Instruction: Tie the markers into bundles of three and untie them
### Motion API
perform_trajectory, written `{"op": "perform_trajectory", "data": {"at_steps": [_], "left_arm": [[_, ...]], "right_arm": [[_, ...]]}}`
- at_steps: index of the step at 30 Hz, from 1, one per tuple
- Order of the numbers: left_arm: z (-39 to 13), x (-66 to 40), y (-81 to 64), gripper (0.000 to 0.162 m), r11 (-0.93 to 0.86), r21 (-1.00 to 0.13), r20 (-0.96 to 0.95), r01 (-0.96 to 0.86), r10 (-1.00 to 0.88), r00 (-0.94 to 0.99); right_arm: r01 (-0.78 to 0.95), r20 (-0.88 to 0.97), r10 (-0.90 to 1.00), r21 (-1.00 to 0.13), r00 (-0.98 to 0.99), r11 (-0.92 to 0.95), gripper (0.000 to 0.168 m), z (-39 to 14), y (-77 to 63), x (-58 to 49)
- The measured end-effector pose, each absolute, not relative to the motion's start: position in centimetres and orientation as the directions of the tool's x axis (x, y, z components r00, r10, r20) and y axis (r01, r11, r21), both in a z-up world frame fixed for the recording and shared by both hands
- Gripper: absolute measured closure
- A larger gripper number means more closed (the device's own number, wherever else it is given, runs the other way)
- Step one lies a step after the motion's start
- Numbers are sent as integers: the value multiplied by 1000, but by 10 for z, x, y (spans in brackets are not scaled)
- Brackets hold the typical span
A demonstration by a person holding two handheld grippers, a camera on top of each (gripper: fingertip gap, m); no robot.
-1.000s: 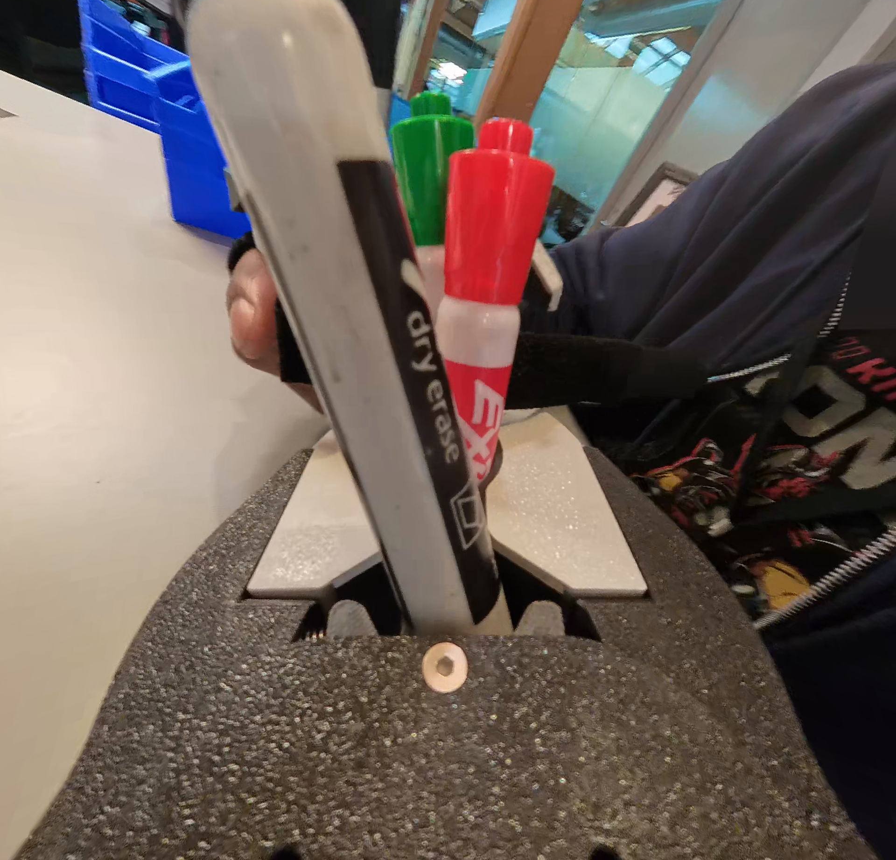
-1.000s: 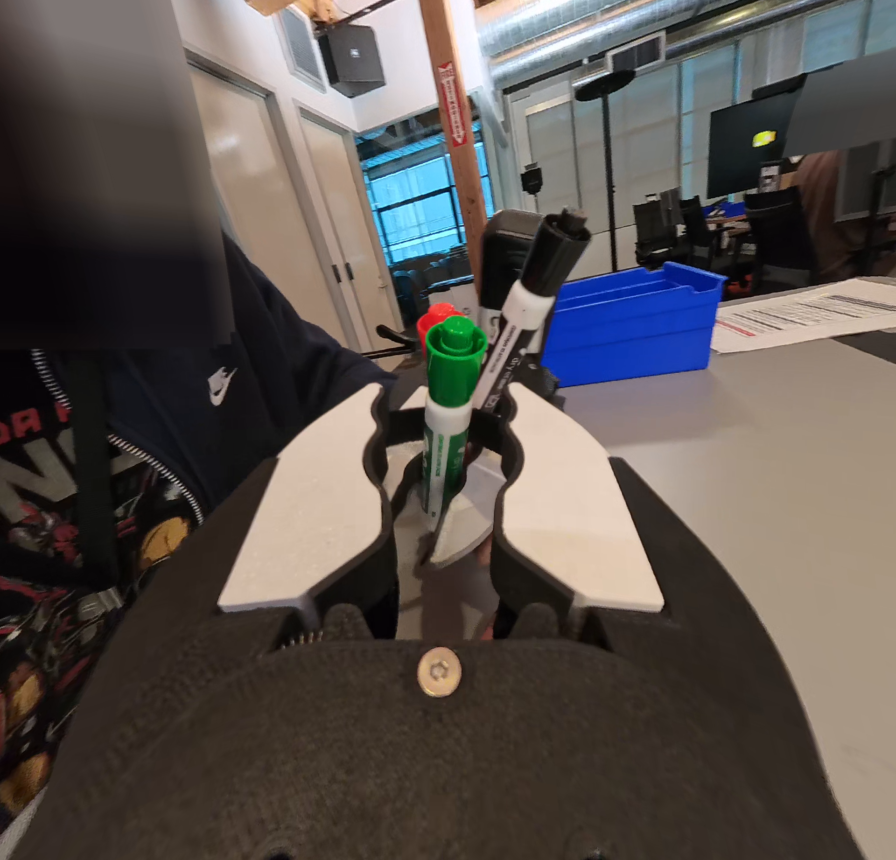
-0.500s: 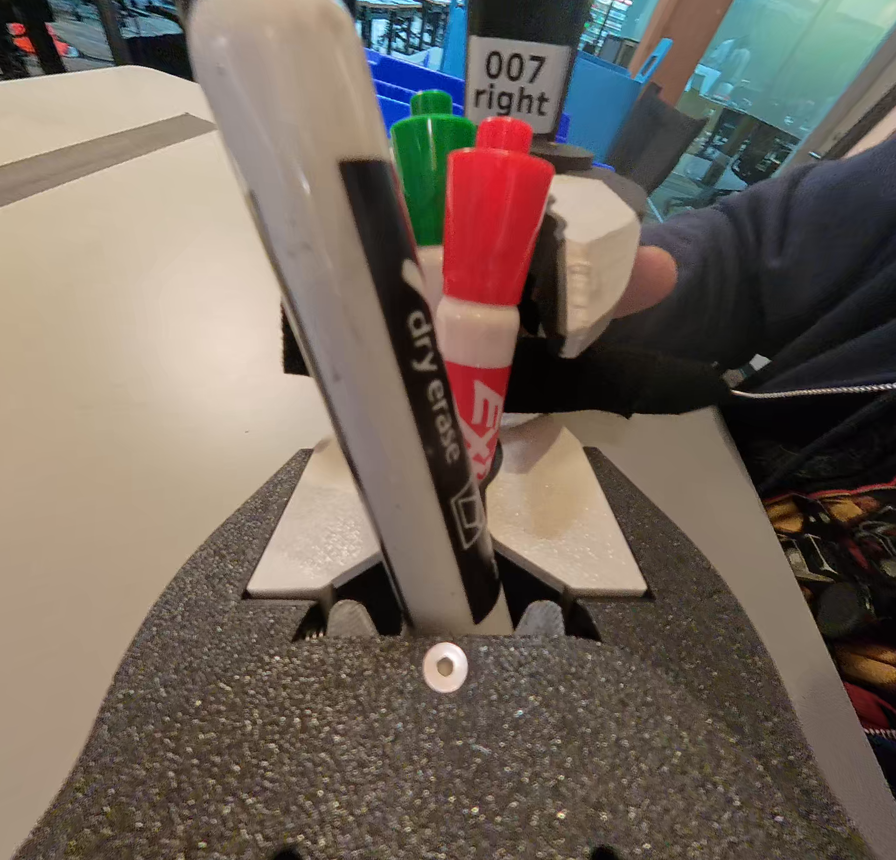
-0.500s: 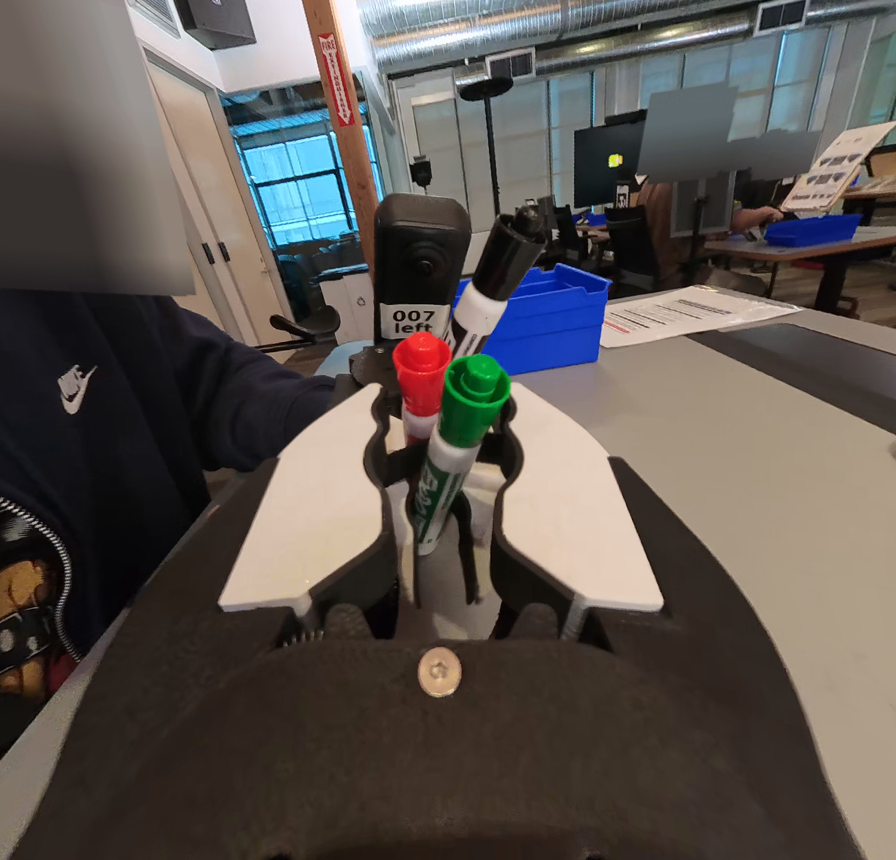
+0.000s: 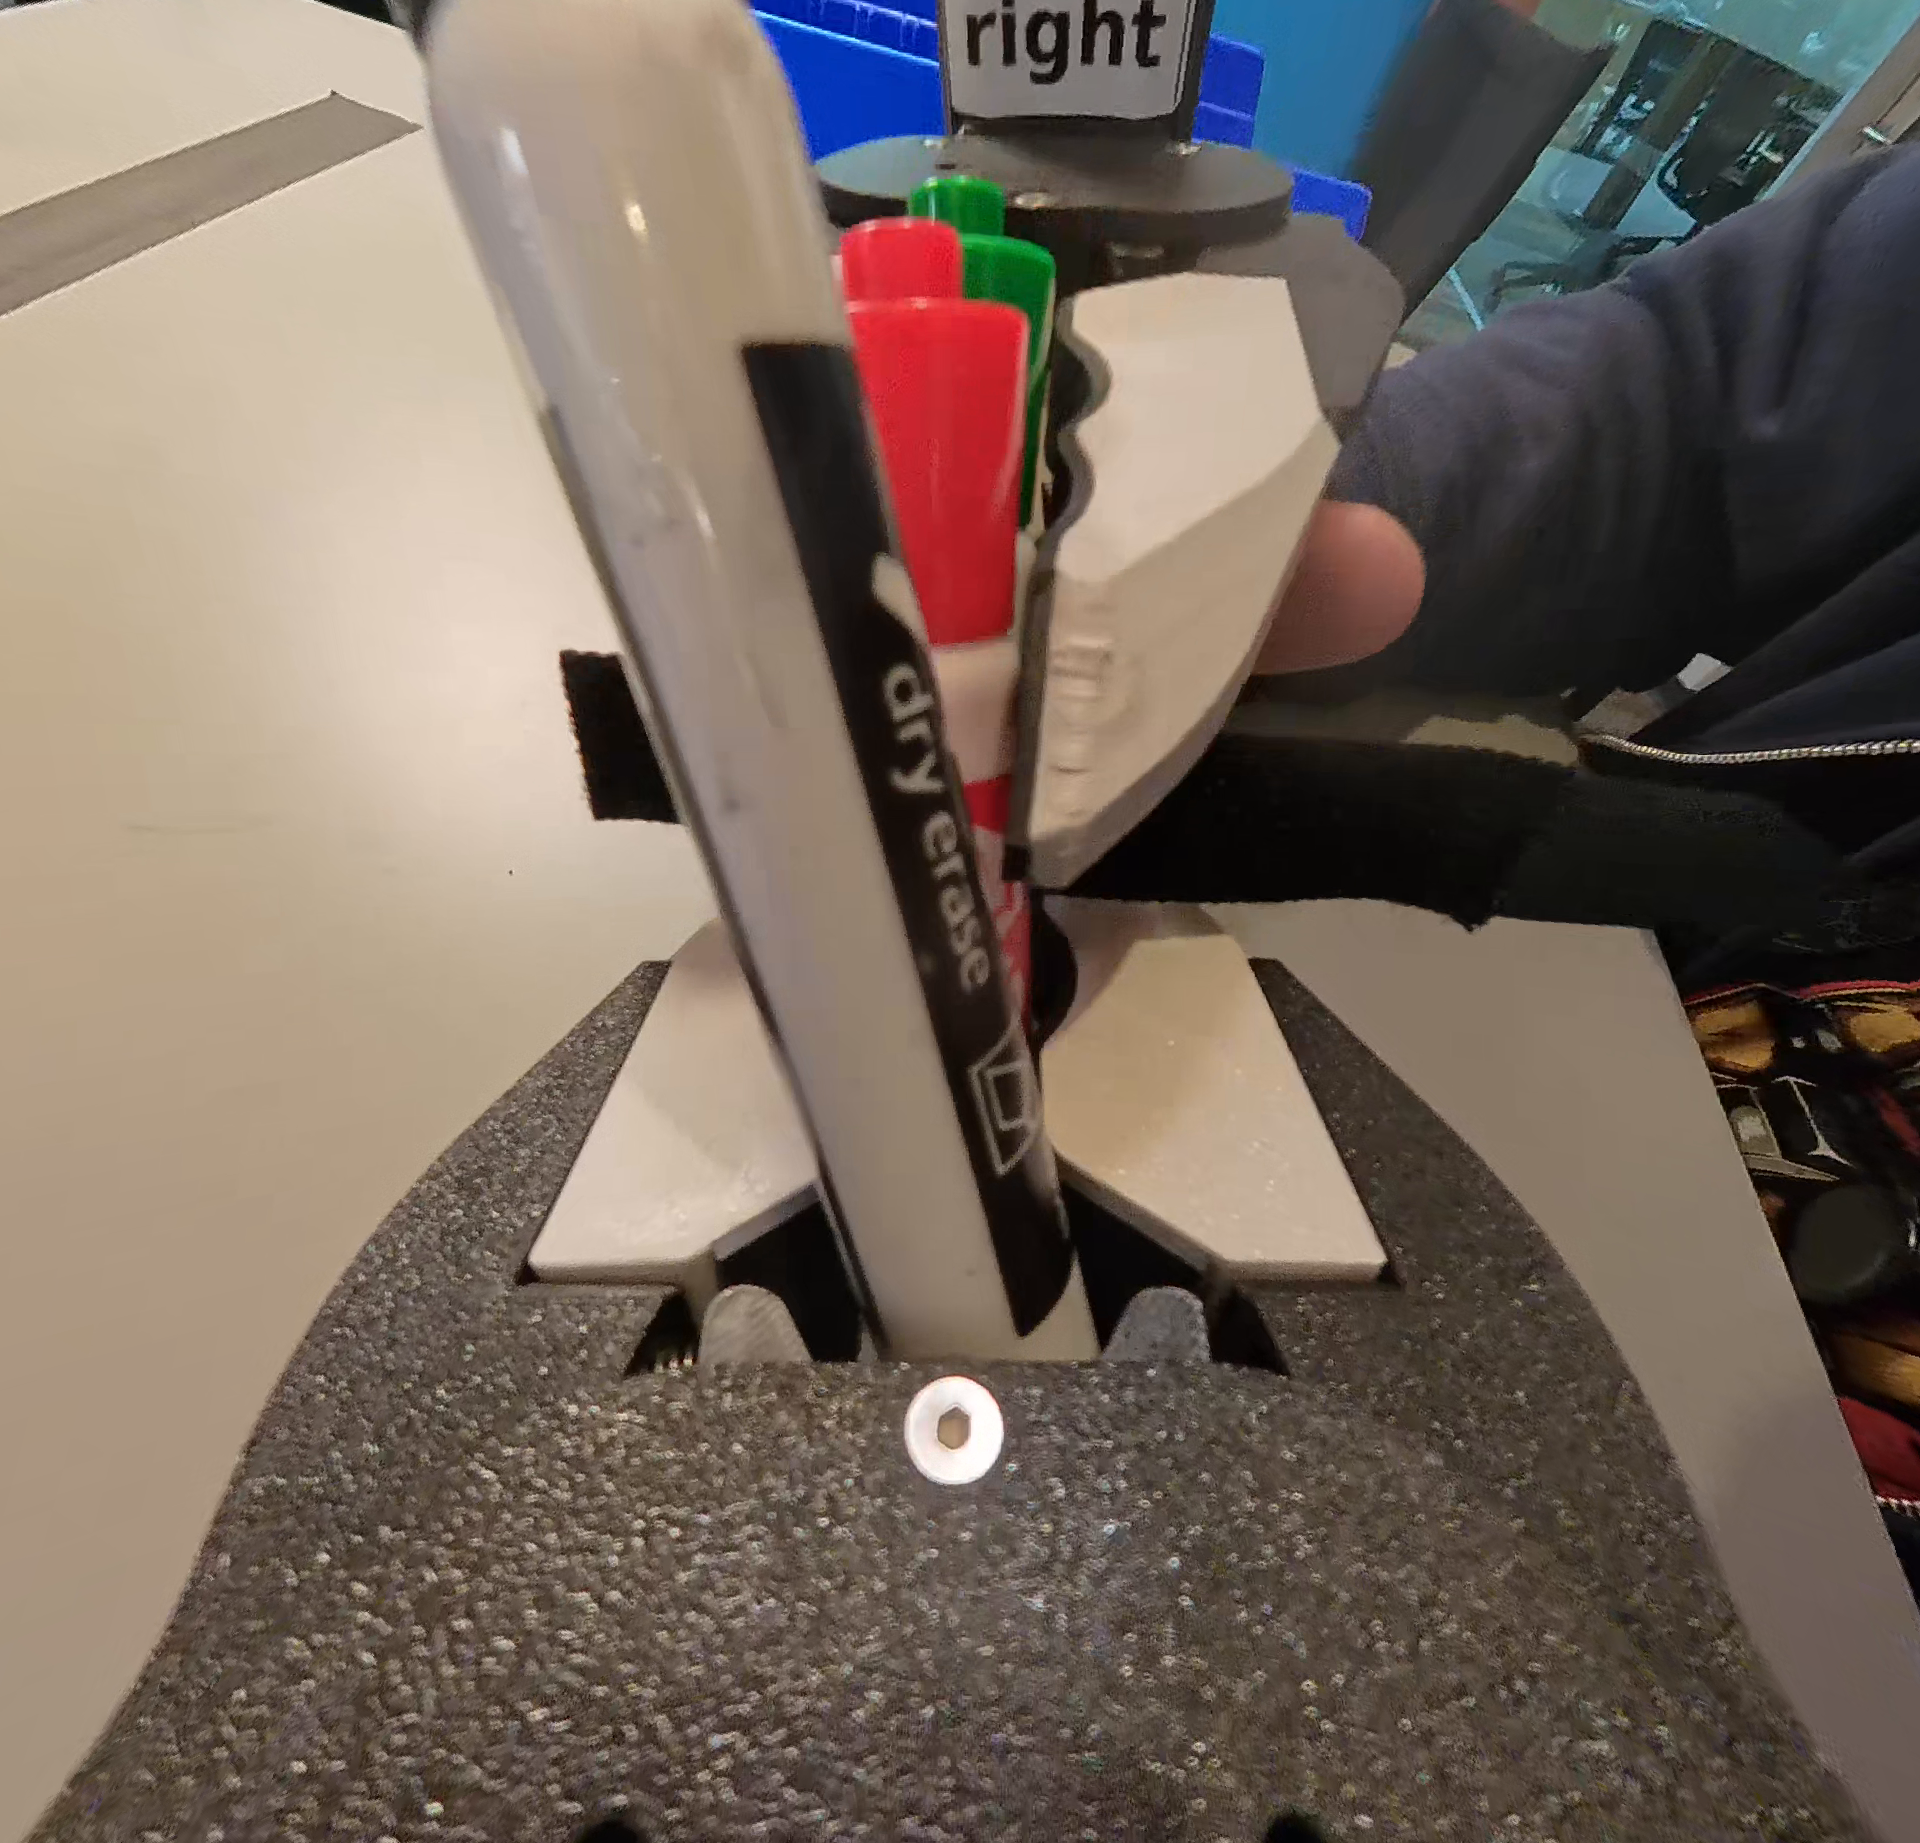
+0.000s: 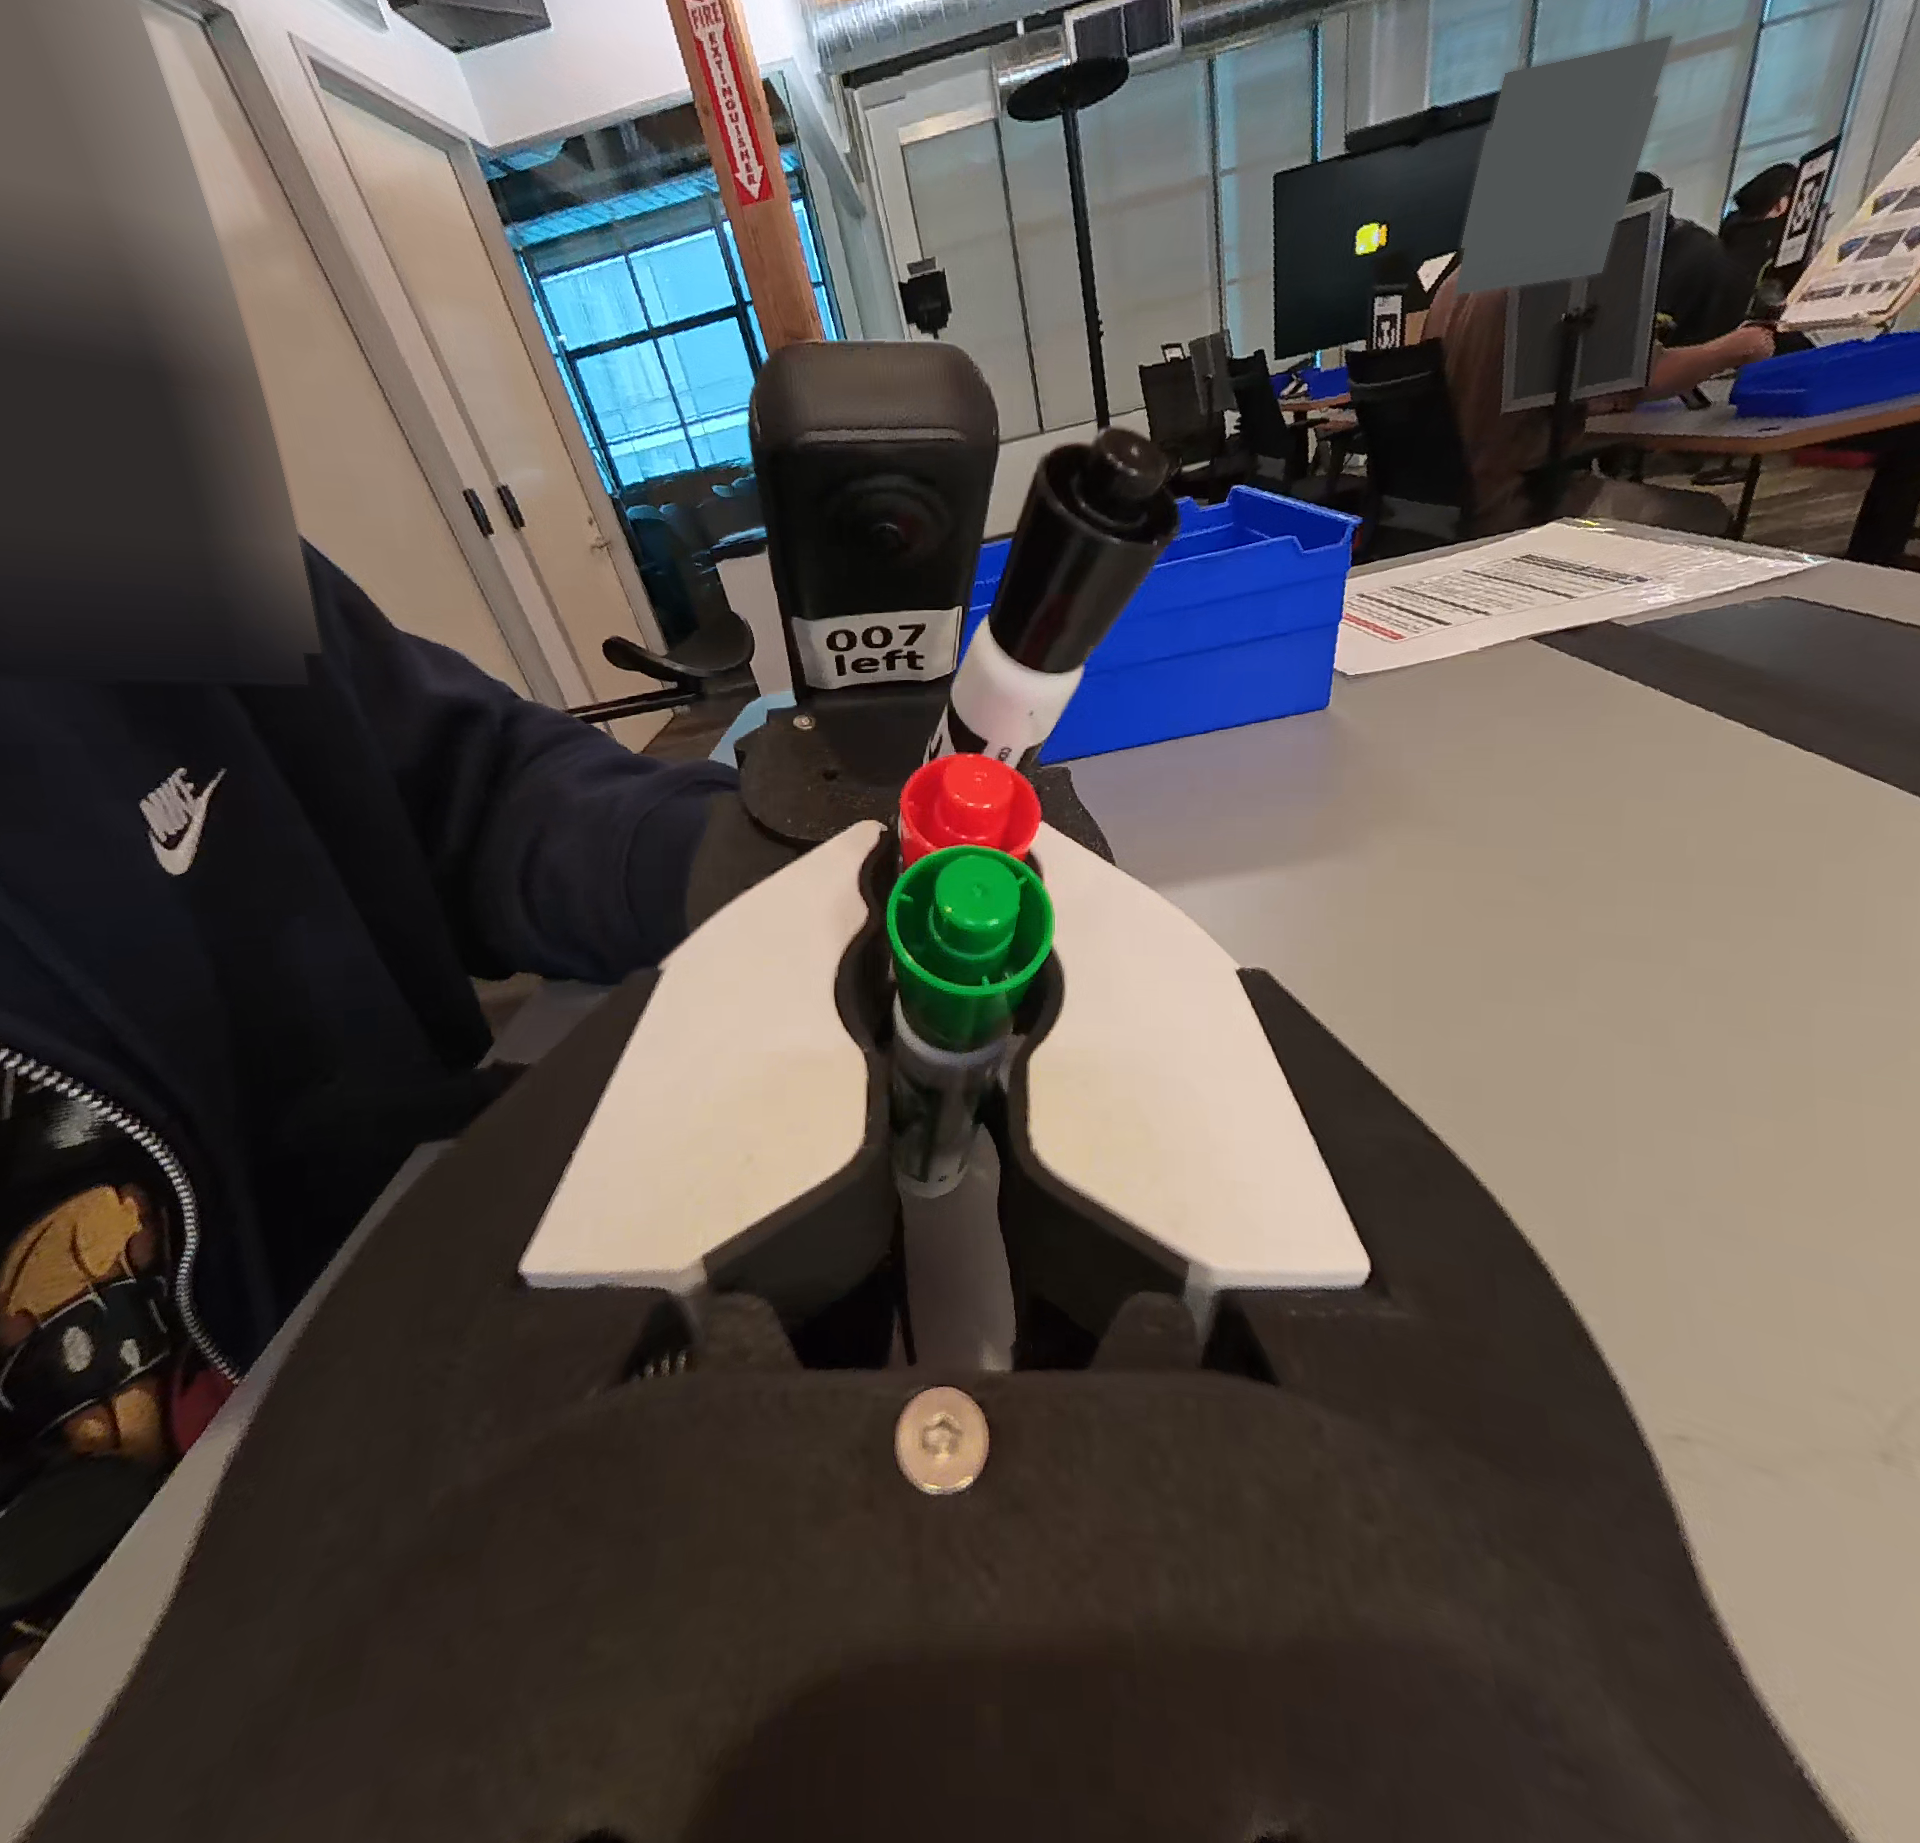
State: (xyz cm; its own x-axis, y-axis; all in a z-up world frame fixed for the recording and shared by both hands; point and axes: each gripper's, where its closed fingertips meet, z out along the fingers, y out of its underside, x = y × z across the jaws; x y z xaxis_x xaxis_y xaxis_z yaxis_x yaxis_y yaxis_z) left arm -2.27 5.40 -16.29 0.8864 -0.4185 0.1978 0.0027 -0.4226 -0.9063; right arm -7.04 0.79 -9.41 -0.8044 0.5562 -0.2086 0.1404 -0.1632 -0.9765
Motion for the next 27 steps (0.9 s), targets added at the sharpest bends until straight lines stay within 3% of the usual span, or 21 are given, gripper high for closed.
{"op": "perform_trajectory", "data": {"at_steps": [10, 19, 27], "left_arm": [[-161, -16, 49, 143, -436, -899, 252, 25, -471, 846], [-158, -3, 44, 143, -472, -875, 376, 108, -520, 767], [-163, 0, 42, 142, -515, -851, 408, 104, -523, 748]], "right_arm": [[154, -261, 493, -956, -830, -248, 150, -90, 5, -67], [122, -273, 488, -940, -829, -319, 138, -78, 15, -68], [120, -284, 510, -936, -812, -330, 145, -76, 14, -72]]}}
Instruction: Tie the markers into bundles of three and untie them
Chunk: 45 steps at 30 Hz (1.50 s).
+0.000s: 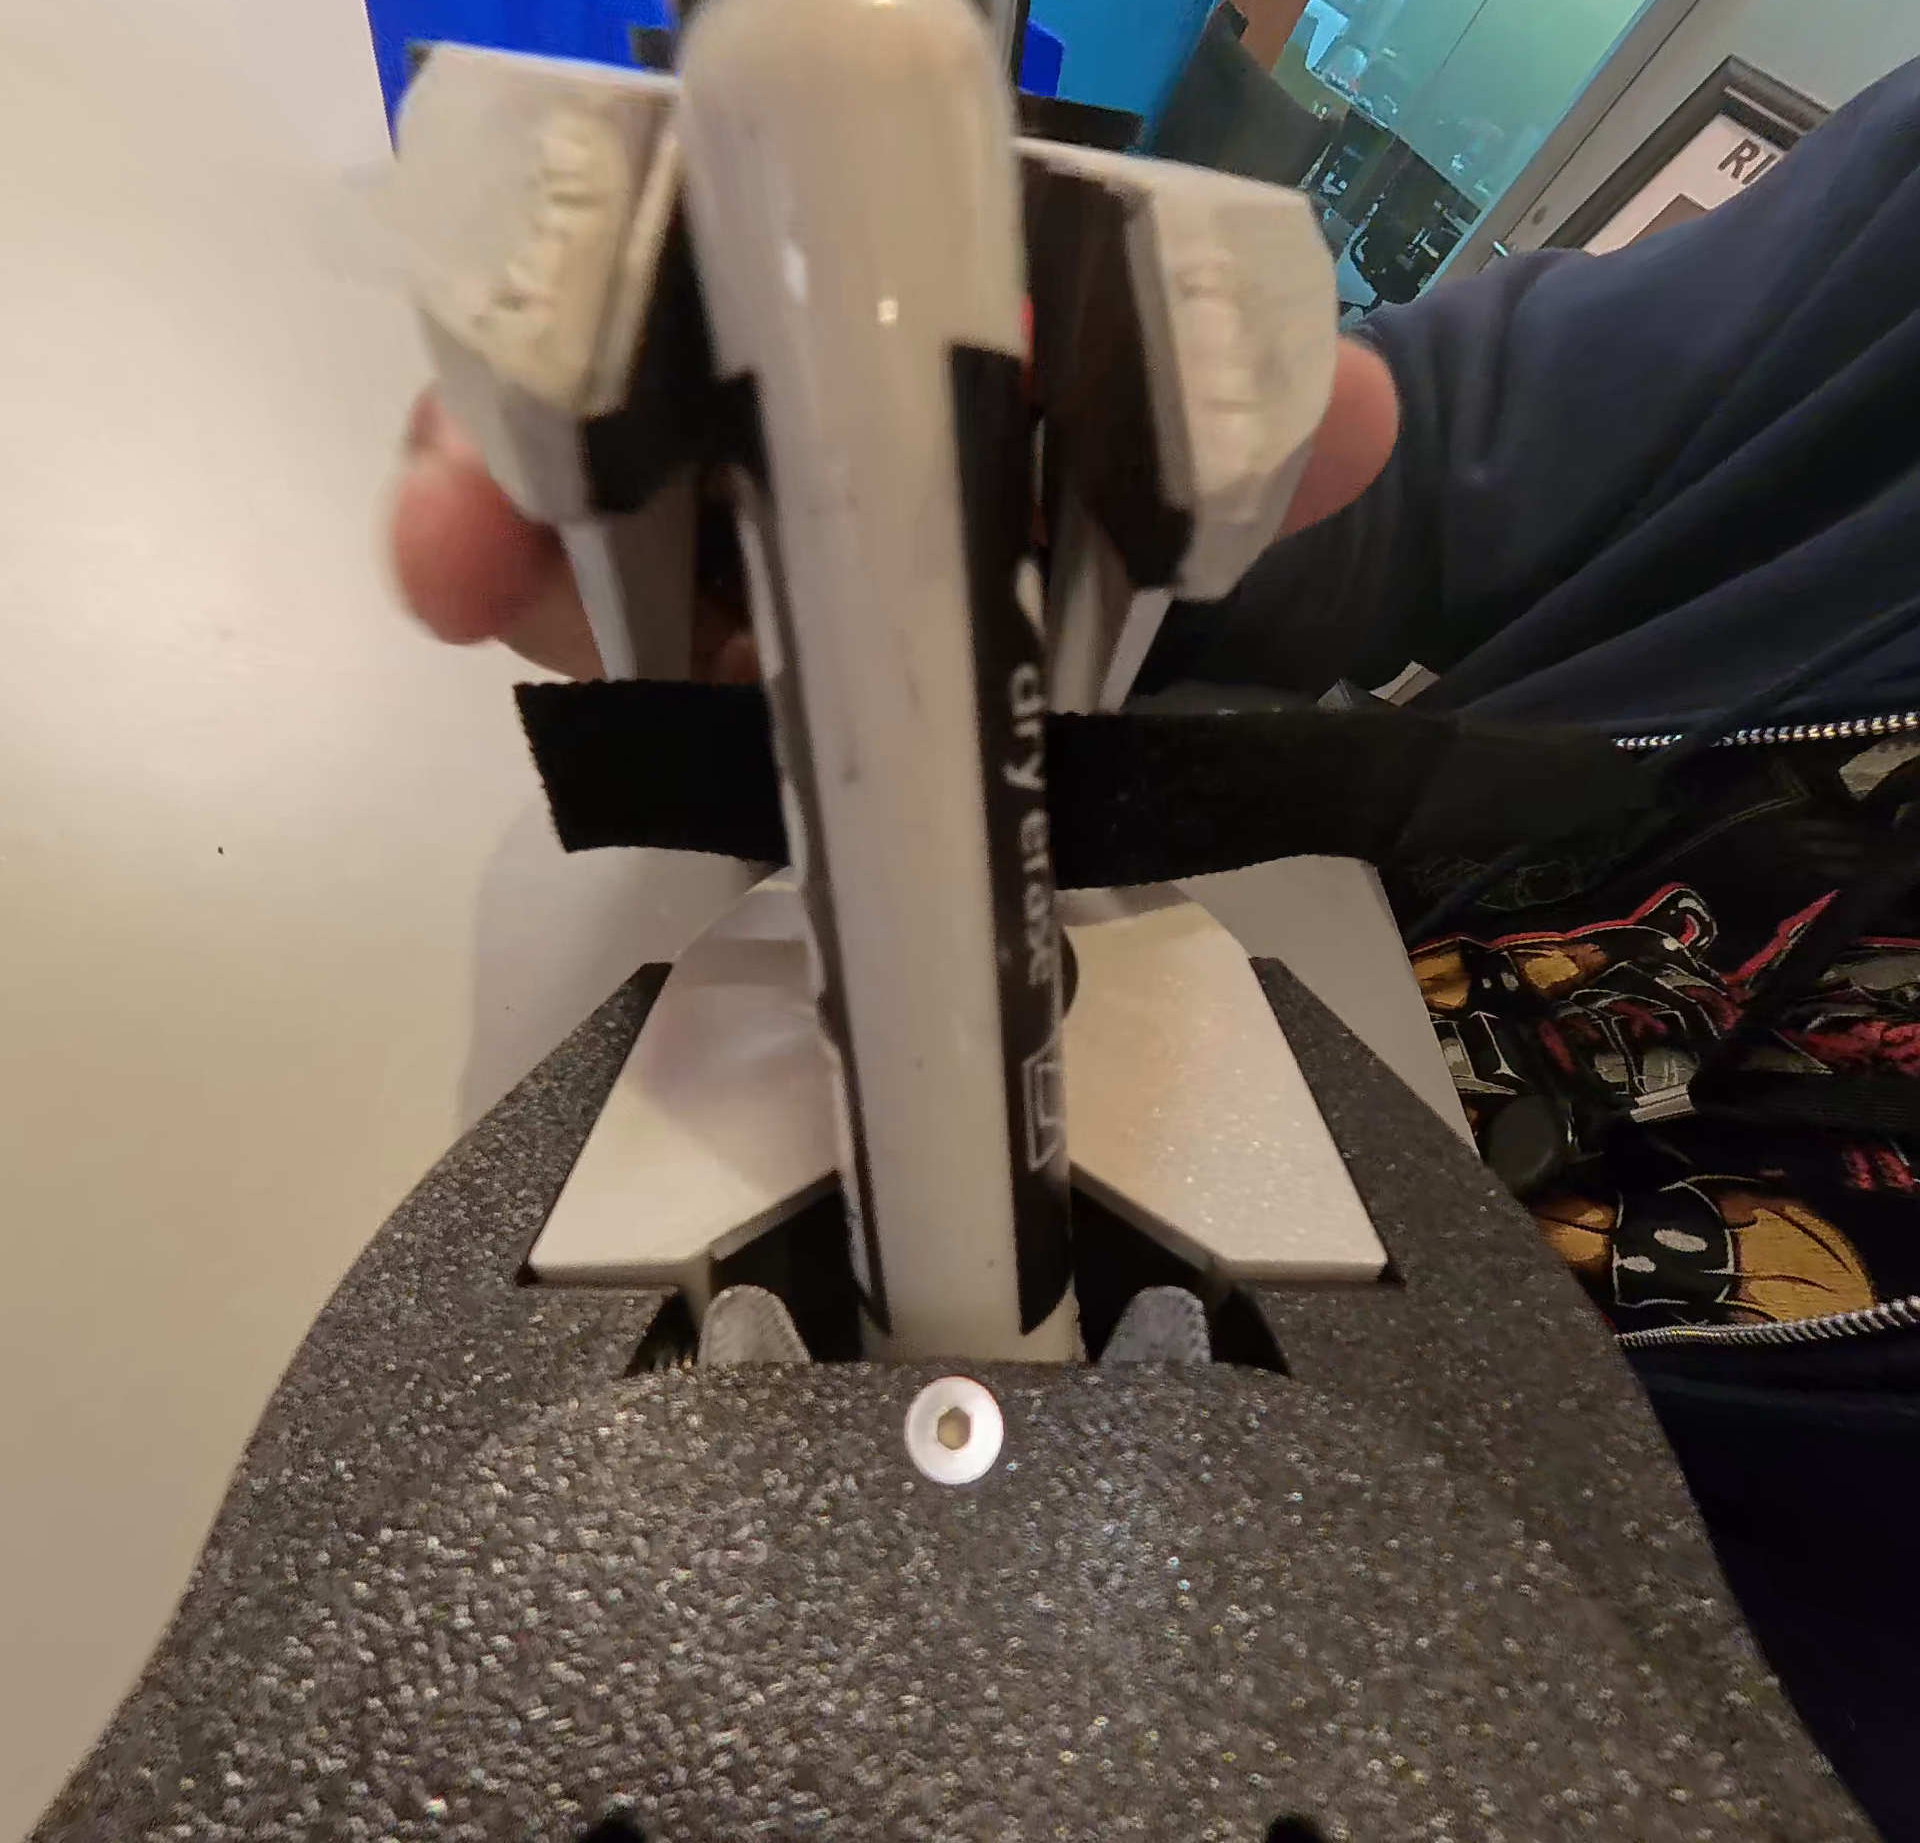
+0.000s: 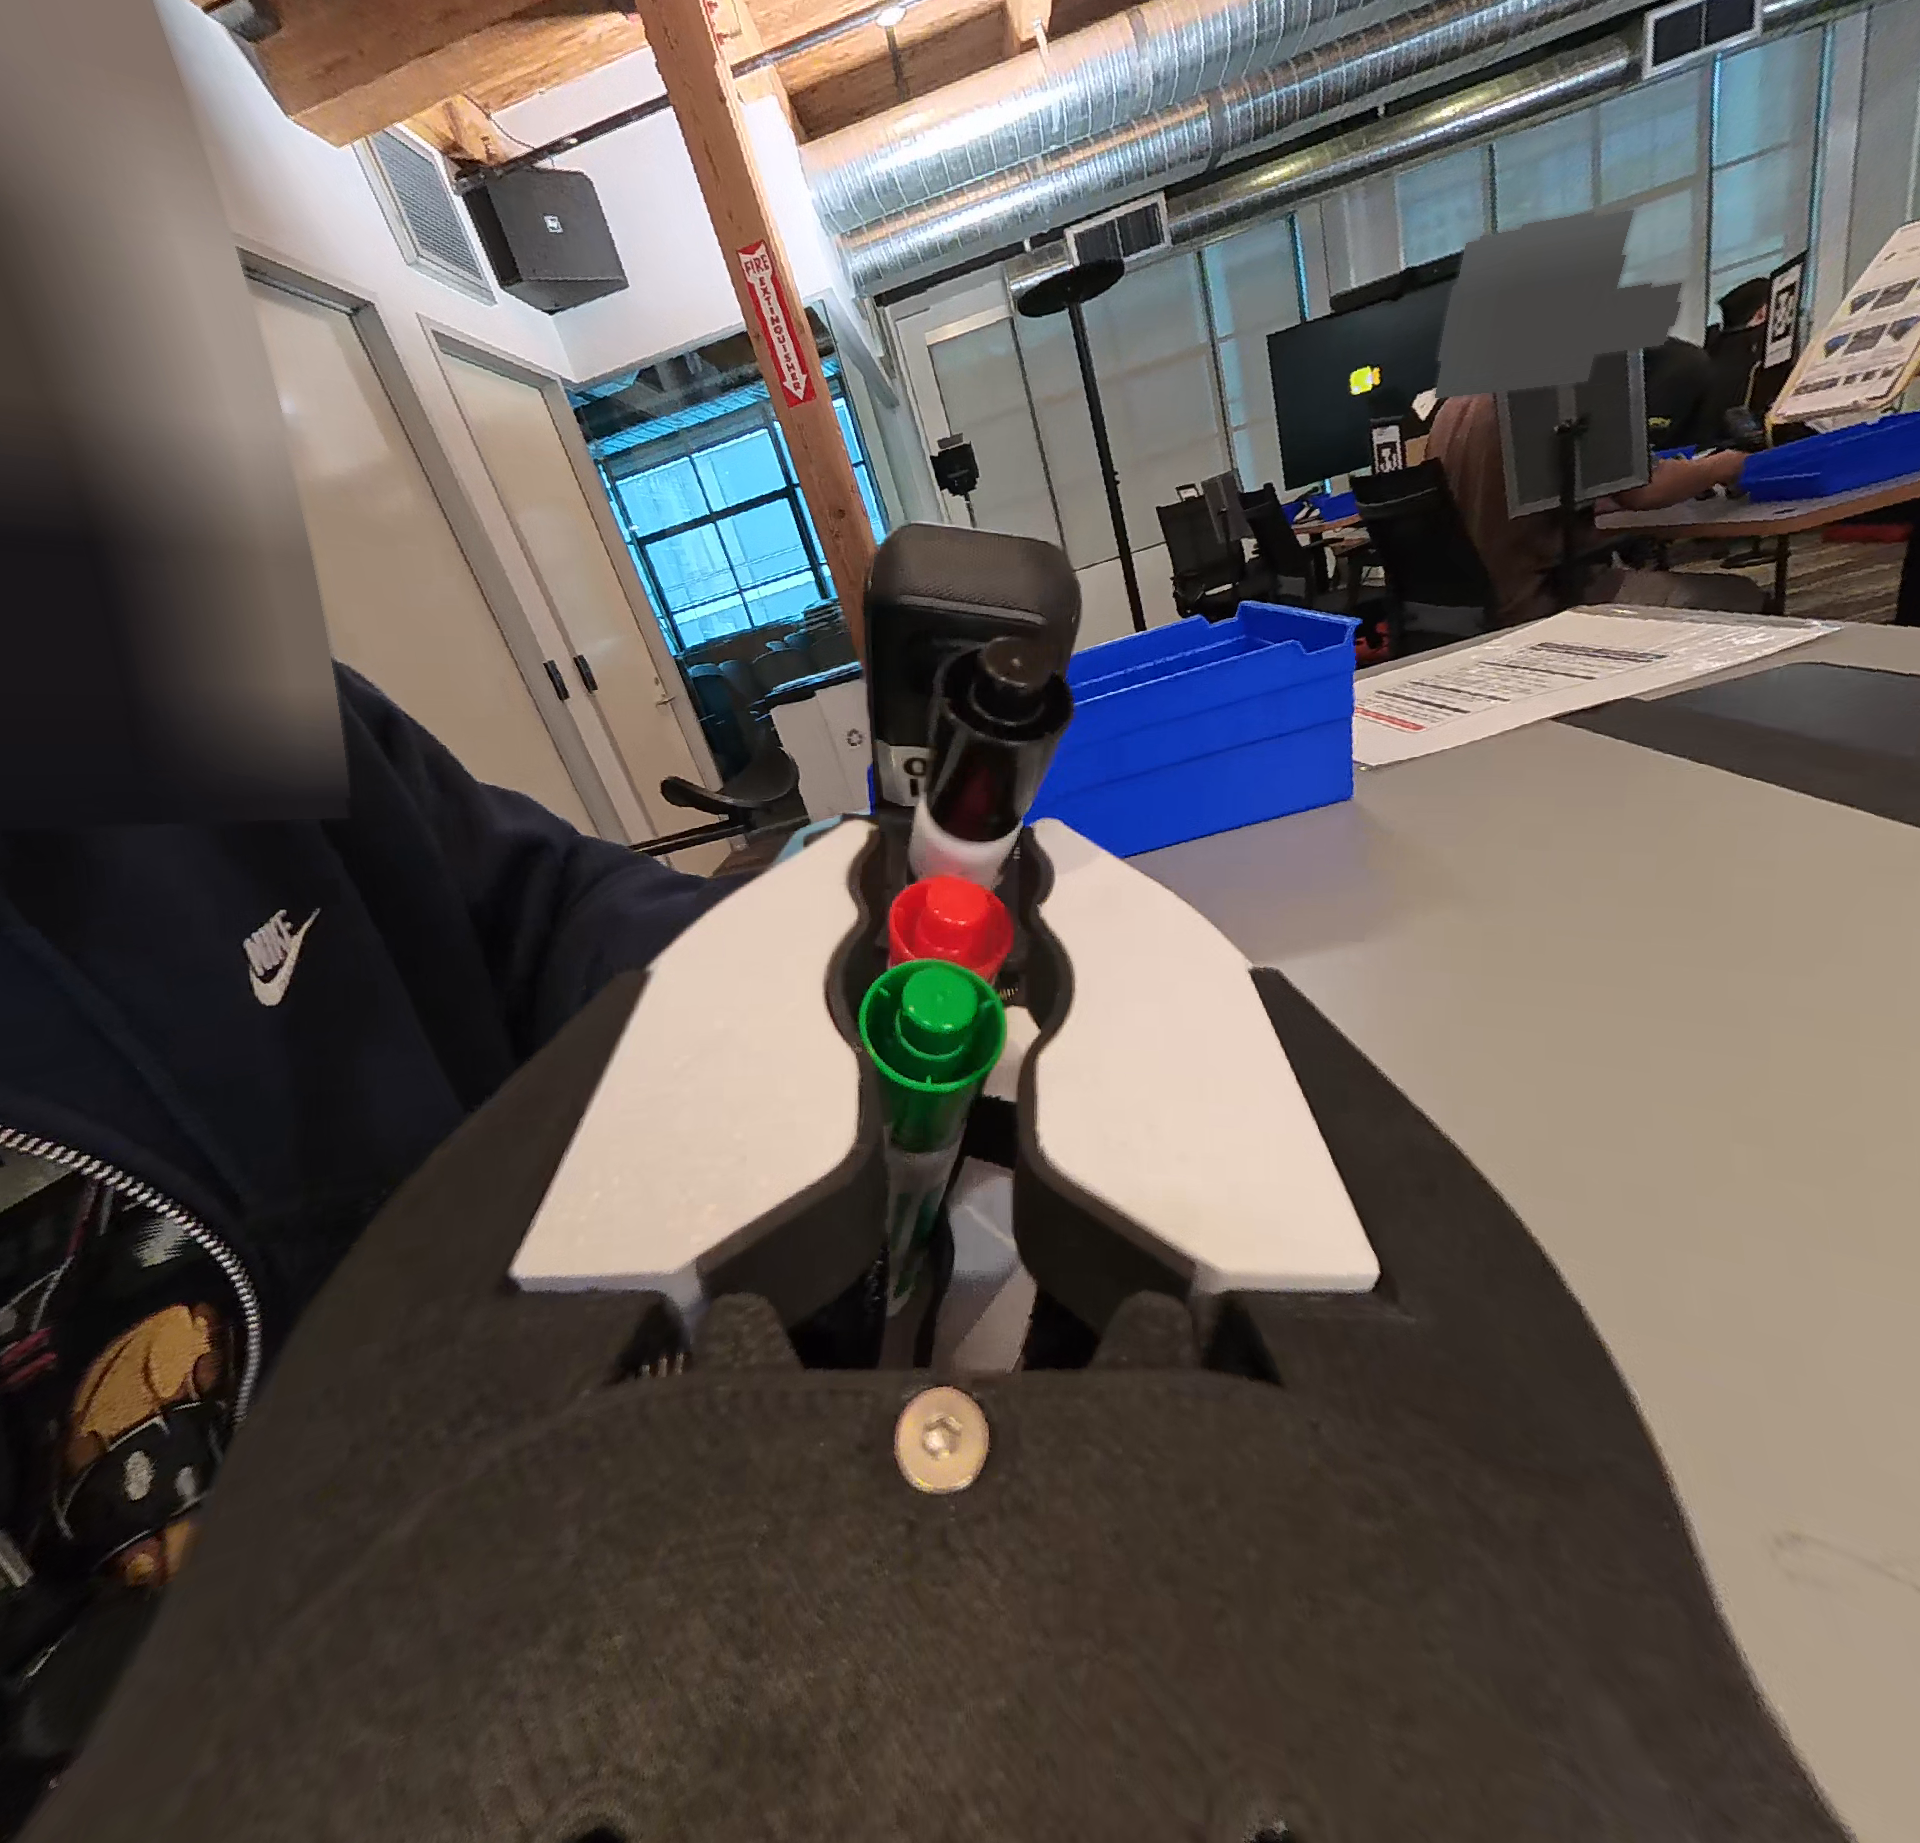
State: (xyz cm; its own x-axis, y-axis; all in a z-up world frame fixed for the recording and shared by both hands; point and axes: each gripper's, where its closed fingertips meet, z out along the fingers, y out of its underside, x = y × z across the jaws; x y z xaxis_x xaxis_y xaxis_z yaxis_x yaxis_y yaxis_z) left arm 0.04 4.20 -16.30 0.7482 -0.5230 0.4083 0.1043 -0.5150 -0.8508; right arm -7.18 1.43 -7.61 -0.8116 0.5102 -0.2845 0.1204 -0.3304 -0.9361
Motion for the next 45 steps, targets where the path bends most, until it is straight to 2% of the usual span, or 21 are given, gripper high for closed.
{"op": "perform_trajectory", "data": {"at_steps": [1, 19, 26, 28, 32, 45], "left_arm": [[-164, 0, 42, 141, -522, -846, 415, 107, -519, 747], [-166, 1, 40, 143, -542, -835, 429, 94, -535, 728], [-165, -3, 44, 142, -530, -840, 427, 119, -508, 748], [-161, -5, 45, 141, -508, -851, 423, 135, -510, 749], [-160, -11, 45, 141, -498, -855, 418, 144, -498, 760], [-156, -12, 47, 143, -459, -879, 373, 126, -500, 782]], "right_arm": [[115, -277, 518, -939, -810, -323, 149, -76, 14, -72], [231, -290, 483, -956, -826, -180, 152, -81, 15, -65], [260, -351, 457, -932, -817, -252, 151, -81, 19, -67], [275, -378, 438, -920, -816, -280, 144, -82, 20, -67], [272, -394, 414, -906, -820, -323, 144, -80, 27, -66], [251, -328, 476, -943, -816, -220, 151, -102, 13, -62]]}}
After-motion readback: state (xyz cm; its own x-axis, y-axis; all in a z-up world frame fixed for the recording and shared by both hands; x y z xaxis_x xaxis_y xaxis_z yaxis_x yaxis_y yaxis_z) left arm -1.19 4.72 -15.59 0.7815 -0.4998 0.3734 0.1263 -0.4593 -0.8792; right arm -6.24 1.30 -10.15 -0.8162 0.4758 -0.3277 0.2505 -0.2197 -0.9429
